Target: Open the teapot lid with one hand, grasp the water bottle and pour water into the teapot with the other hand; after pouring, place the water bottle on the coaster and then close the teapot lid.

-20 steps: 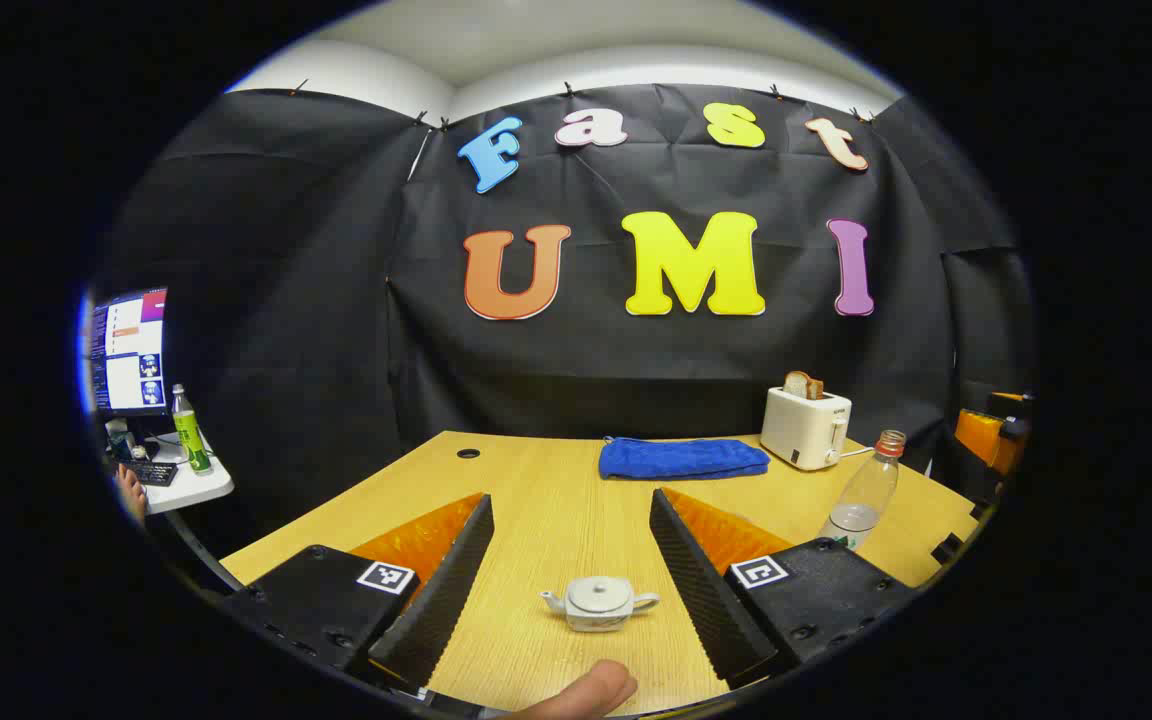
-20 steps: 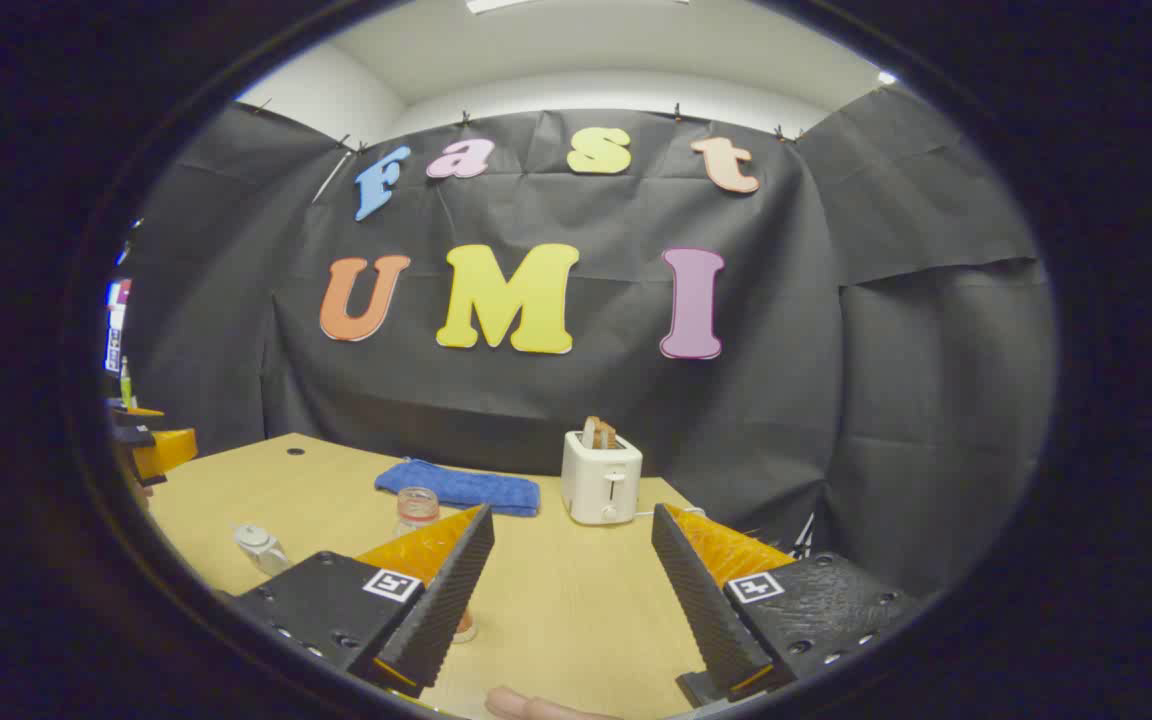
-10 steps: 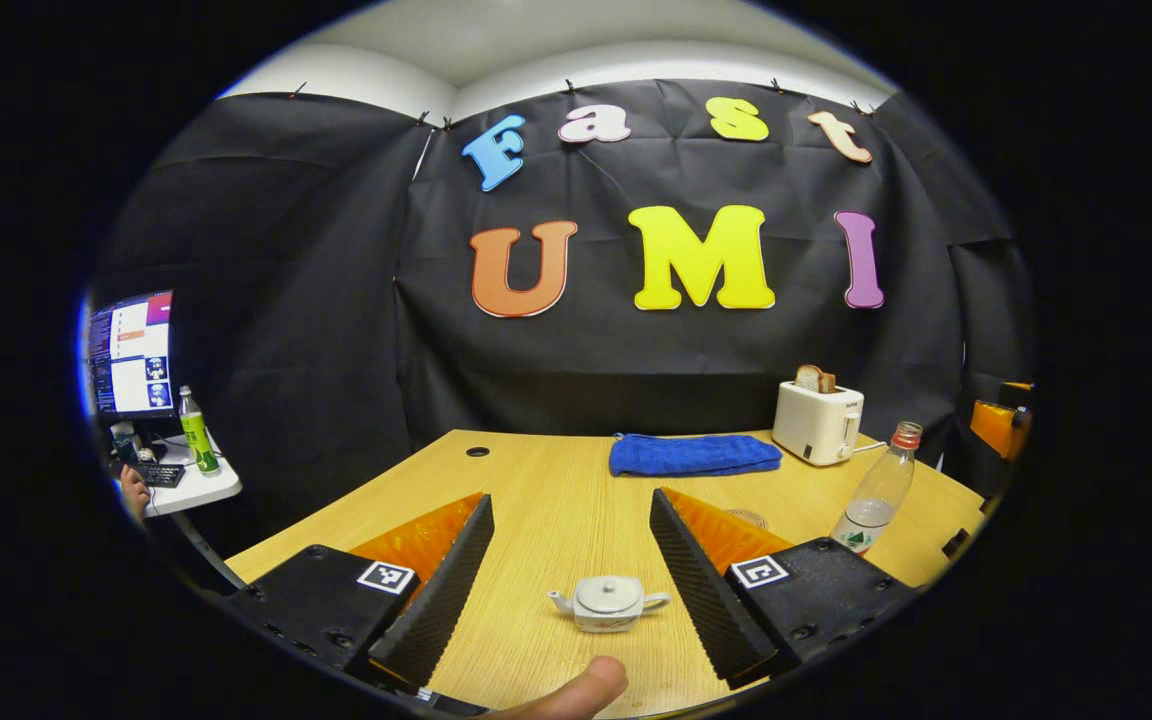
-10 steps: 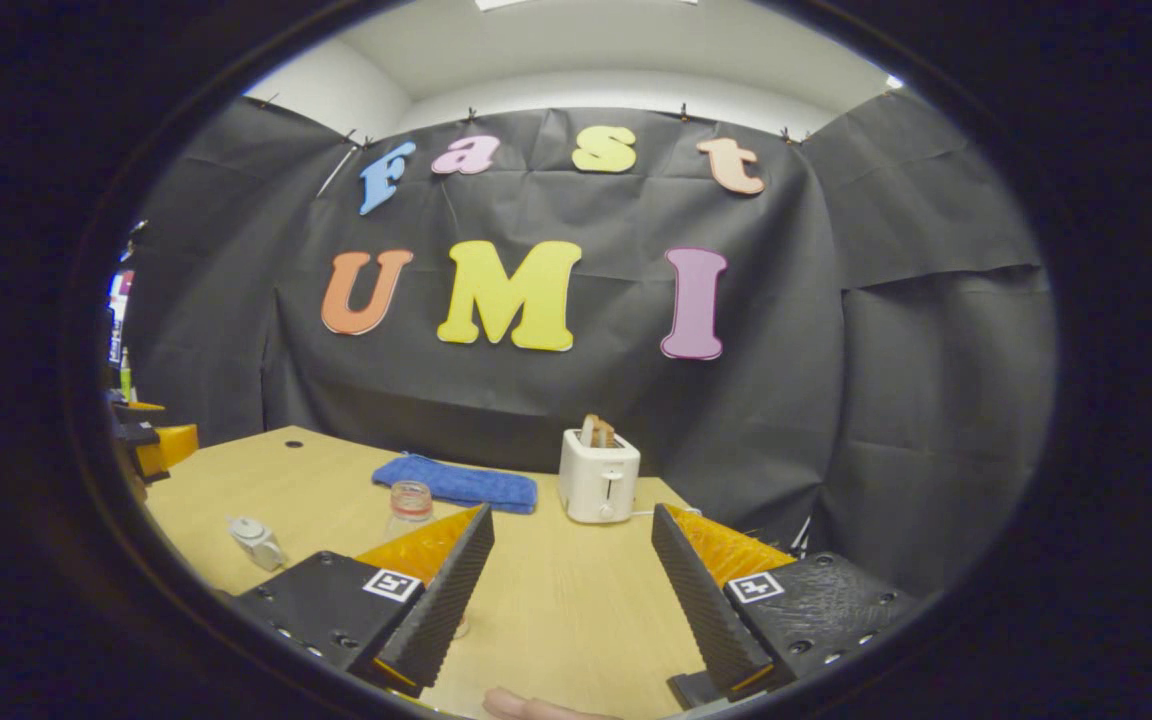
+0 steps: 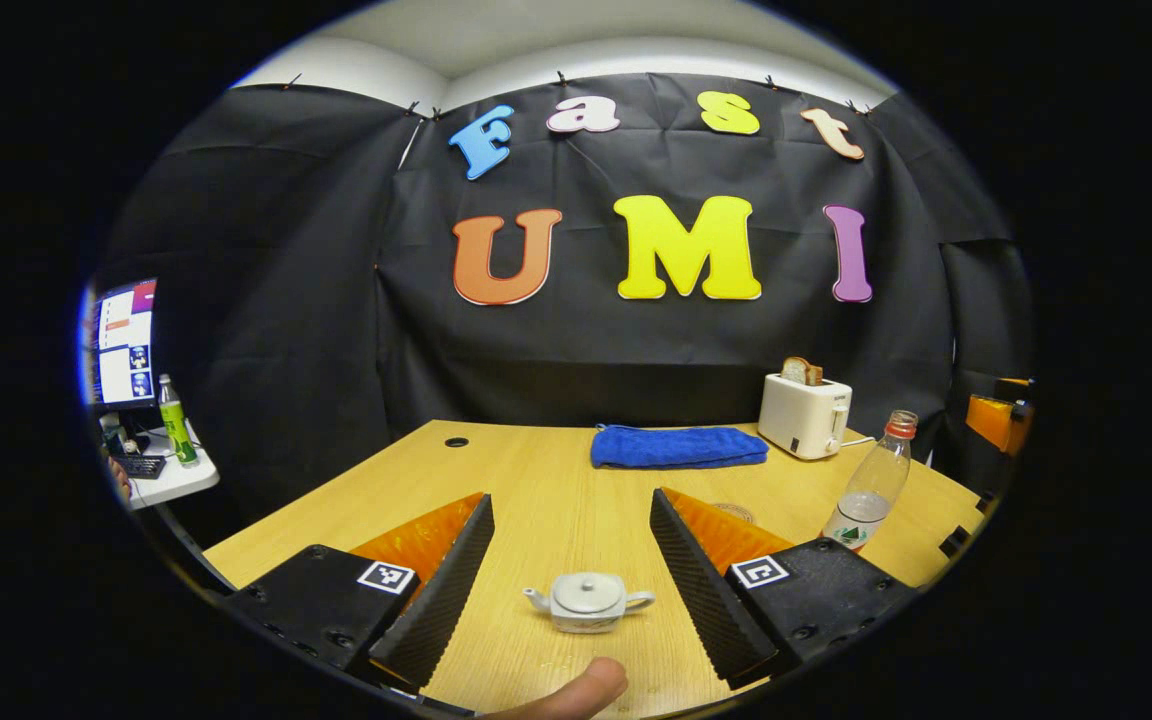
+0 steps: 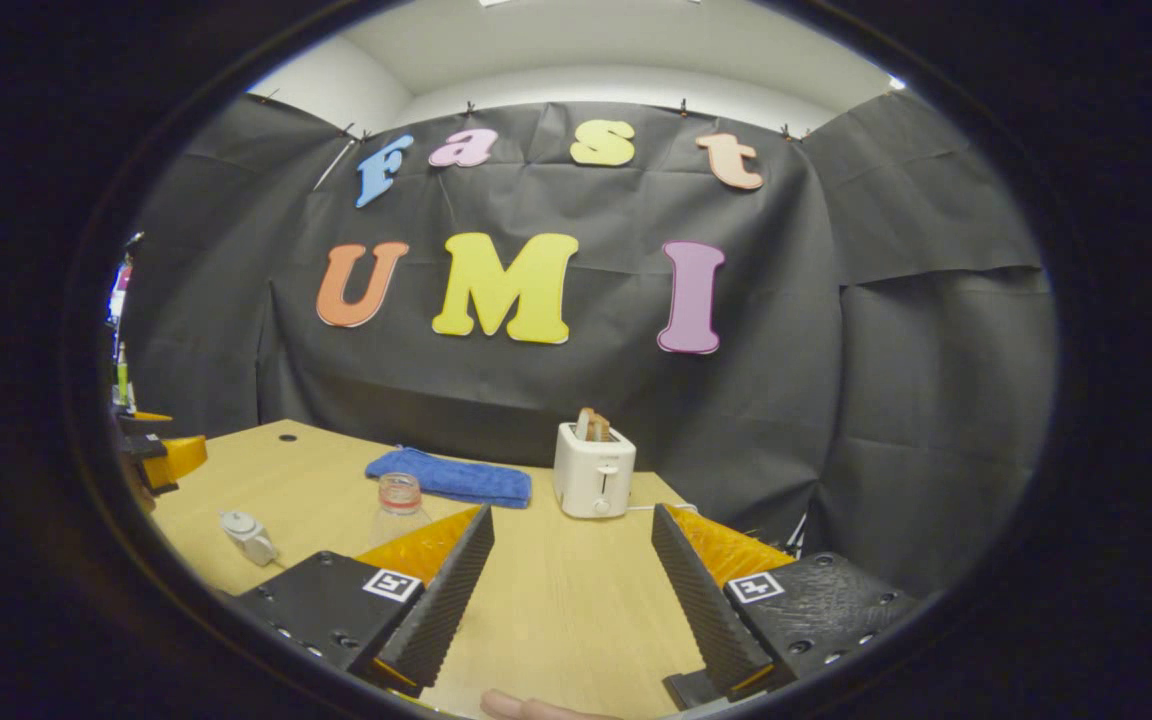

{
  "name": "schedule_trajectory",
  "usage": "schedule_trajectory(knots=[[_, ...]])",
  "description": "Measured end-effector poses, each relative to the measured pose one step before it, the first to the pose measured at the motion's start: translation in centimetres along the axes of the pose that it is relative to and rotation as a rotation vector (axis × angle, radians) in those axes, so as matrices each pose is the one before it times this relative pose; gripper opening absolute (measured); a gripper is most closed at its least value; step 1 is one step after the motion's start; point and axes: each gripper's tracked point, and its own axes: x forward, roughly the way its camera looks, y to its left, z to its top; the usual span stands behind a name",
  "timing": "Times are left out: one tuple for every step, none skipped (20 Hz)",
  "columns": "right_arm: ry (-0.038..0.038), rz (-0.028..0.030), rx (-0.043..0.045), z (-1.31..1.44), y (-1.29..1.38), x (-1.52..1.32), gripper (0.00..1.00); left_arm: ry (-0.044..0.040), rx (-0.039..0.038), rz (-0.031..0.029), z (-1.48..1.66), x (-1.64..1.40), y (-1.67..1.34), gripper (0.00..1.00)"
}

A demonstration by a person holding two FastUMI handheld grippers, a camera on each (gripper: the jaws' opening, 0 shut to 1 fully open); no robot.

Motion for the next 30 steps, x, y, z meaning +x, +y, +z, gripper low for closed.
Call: schedule_trajectory(knots=[[0.00195, -0.00362, 0.00079, -0.138, -0.136, 0.080, 0.97, -0.00298, -0.00570, 0.00780, -0.506, 0.464, 0.009, 0.99], [0.00208, -0.00422, 0.00077, 0.013, -0.176, 0.020, 0.97, -0.01011, 0.00722, 0.00674, -0.275, 0.477, 0.090, 0.99], [0.00195, -0.00430, 0.00015, -0.118, -0.228, 0.136, 0.95, -0.00623, 0.01846, 0.00408, -0.358, 0.592, -0.191, 0.99], [0.00208, -0.00352, 0.00067, -0.035, -0.111, 0.070, 0.95, -0.01025, 0.02481, 0.00972, -0.551, 0.593, 0.046, 0.99], [0.00303, -0.00295, 0.00129, -0.164, -0.155, 0.088, 0.95, -0.00997, 0.01867, 0.00583, -0.405, 0.465, -0.073, 0.99], [0.00332, -0.00289, 0.00195, -0.054, -0.002, 0.085, 0.95, -0.00064, 0.01147, 0.00355, -0.446, 0.343, -0.127, 0.99], [0.00226, -0.00275, 0.00173, -0.068, -0.061, 0.092, 0.95, 0.00848, 0.00759, 0.00322, -0.752, 0.479, -0.220, 0.99], [0.00142, -0.00363, 0.00076, -0.003, -0.048, 0.043, 0.95, 0.01902, -0.00258, 0.00642, -0.993, 0.496, 0.008, 0.98], [0.00051, -0.00344, -0.00120, -0.057, -0.058, 0.112, 0.95, 0.02843, -0.01053, -0.00631, -1.063, 0.479, -0.184, 0.98], [0.00132, -0.00276, -0.00208, -0.065, -0.067, 0.044, 0.95, 0.02217, -0.01409, -0.01615, -0.767, 0.324, -0.277, 0.98], [0.00129, -0.00134, 0.00005, -0.065, 0.018, -0.003, 0.95, 0.01954, -0.01727, -0.01504, -0.680, 0.328, -0.251, 0.94], [0.00104, 0.00245, 0.00008, 0.026, 0.004, -0.020, 0.97, 0.01543, -0.01272, -0.00943, -0.384, 0.262, 0.023, 0.91], [0.00109, 0.00203, -0.00086, -0.117, 0.135, 0.063, 0.95, 0.00995, -0.01635, -0.00773, -0.417, 0.267, -0.018, 0.85], [0.00141, 0.00020, -0.00151, -0.007, -0.020, 0.003, 0.95, 0.01244, -0.01162, -0.00105, -0.350, 0.159, 0.191, 0.82], [0.00181, 0.00054, -0.00186, -0.139, 0.158, 0.029, 0.95, 0.00106, -0.00374, -0.00854, -0.072, 0.253, -0.039, 0.75], [0.00273, 0.00144, -0.00182, -0.027, 0.101, 0.015, 0.95, 0.01387, -0.00634, -0.01106, -0.284, 0.199, -0.194, 0.71], [0.00209, 0.00107, -0.00044, -0.120, 0.122, 0.054, 0.95, 0.01522, -0.00230, -0.00729, -0.446, 0.137, -0.121, 0.64], [0.00227, -0.00028, -0.00024, 0.003, 0.023, 0.014, 0.95, 0.00297, 0.00111, 0.00734, -0.144, 0.033, 0.150, 0.53], [0.00251, 0.00133, -0.00297, -0.151, 0.062, 0.012, 0.95, -0.00002, 0.00563, 0.00619, 0.009, 0.148, 0.174, 0.49], [0.00133, 0.00179, -0.00193, 0.010, 0.101, -0.019, 0.95, 0.00897, 0.00327, -0.01014, -0.281, 0.244, -0.071, 0.48], [-0.00011, 0.00293, -0.00101, -0.025, 0.072, -0.036, 0.95, -0.00282, 0.00422, 0.00194, 0.060, -0.065, -0.032, 0.42], [-0.00061, 0.00300, -0.00170, 0.085, 0.246, -0.059, 0.97, -0.00203, 0.00399, 0.00280, 0.006, -0.038, 0.095, 0.40], [-0.00088, 0.00290, -0.00263, -0.039, 0.116, -0.025, 0.95, 0.00211, 0.00108, 0.00040, -0.051, 0.067, 0.104, 0.37], [-0.00033, 0.00229, -0.00277, 0.066, 0.085, 0.031, 0.97, -0.00197, 0.00267, 0.00355, -0.053, 0.060, 0.090, 0.41], [0.00039, 0.00249, -0.00163, -0.105, 0.165, -0.013, 0.97, 0.00062, 0.00235, 0.00594, 0.035, 0.139, 0.272, 0.33], [0.00030, 0.00396, -0.00062, 0.005, 0.177, -0.033, 0.97, -0.00182, 0.00054, 0.00437, -0.021, -0.029, 0.203, 0.30], [0.00234, 0.00472, -0.00118, -0.172, 0.081, -0.093, 0.98, -0.00014, -0.00532, -0.00578, 0.037, 0.098, -0.040, 0.23], [0.00267, 0.00462, -0.00218, -0.093, 0.102, -0.021, 0.97, -0.00017, -0.00202, -0.00811, -0.043, 0.016, -0.230, 0.19], [0.00212, 0.00414, -0.00282, -0.007, 0.384, 0.125, 0.97, 0.00015, 0.00356, -0.01073, 0.066, 0.092, -0.189, 0.16], [0.00236, 0.00531, -0.00239, -0.066, 0.295, 0.017, 0.97, 0.00334, 0.01088, -0.00164, 0.053, 0.020, 0.032, 0.14]])
